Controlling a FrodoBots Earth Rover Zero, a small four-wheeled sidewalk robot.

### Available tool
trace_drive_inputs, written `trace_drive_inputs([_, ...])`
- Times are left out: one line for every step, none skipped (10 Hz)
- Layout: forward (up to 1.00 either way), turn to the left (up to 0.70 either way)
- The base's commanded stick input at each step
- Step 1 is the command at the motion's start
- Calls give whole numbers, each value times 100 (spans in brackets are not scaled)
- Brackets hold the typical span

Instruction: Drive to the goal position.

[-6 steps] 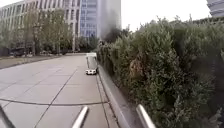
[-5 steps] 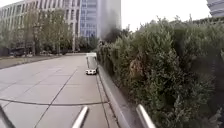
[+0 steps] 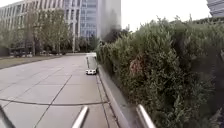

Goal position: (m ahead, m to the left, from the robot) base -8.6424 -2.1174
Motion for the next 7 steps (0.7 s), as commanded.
trace_drive_inputs([0, 45])
trace_drive_inputs([0, 45])
trace_drive_inputs([0, 45])
trace_drive_inputs([0, 45])
trace_drive_inputs([0, 45])
trace_drive_inputs([0, 45])
trace_drive_inputs([0, 45])
